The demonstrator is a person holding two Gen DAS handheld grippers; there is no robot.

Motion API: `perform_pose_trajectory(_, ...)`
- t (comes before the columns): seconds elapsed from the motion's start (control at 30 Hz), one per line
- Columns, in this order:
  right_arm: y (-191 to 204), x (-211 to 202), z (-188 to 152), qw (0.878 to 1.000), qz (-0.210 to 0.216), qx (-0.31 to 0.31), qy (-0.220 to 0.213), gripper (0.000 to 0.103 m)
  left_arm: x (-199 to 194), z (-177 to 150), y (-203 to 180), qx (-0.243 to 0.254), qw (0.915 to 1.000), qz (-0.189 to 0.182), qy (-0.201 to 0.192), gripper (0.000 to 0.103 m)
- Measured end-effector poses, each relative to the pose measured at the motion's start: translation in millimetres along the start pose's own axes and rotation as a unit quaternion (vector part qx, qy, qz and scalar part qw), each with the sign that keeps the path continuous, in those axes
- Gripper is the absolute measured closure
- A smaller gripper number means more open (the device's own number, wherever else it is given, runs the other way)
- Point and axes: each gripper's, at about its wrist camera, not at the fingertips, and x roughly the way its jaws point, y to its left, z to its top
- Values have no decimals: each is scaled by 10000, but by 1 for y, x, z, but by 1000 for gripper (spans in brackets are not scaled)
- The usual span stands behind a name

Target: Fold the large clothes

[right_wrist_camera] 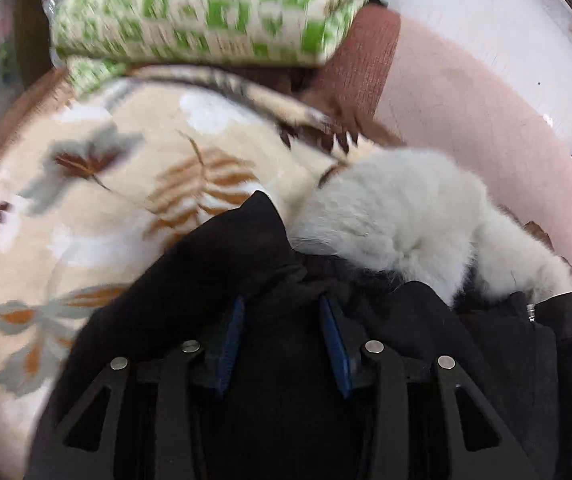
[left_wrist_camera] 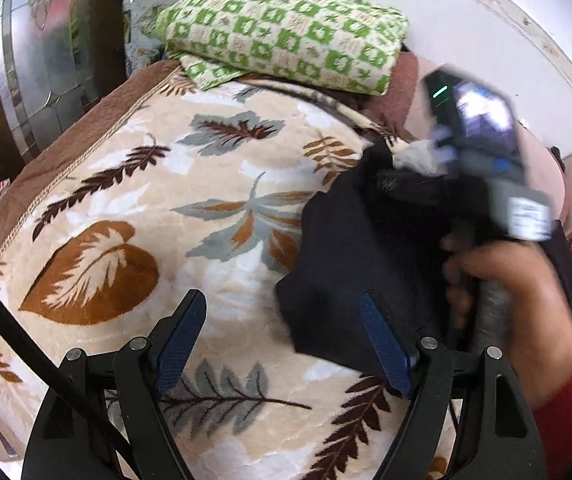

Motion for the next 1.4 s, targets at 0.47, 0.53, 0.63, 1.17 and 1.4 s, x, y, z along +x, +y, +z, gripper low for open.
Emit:
perform_pose_trajectory(0.47,-196,-83,-89,9906,-694,1140,-291,74,38,11,-34,304,9995,120,-16,24)
perform_pose_trajectory(0.53,-229,-74,-99,9840,-709,1624,-176,83,39,11,-34,345,9993,129,-48,24)
perform_pose_trajectory(0.63,-279,-53,-116,9657,-814,2466,-18,84,42,12,-35,366,9992,159,-66,23)
perform_pose_trajectory(1.17,-275,-137,-110,9622,-827,2537,-548,75,43,10,-30,214,9995,240,-42,22)
perform_pose_trajectory(1.4,-190,-137,-120,9835,274,1712,-516,67,44,7,-36,393,9982,413,-187,22)
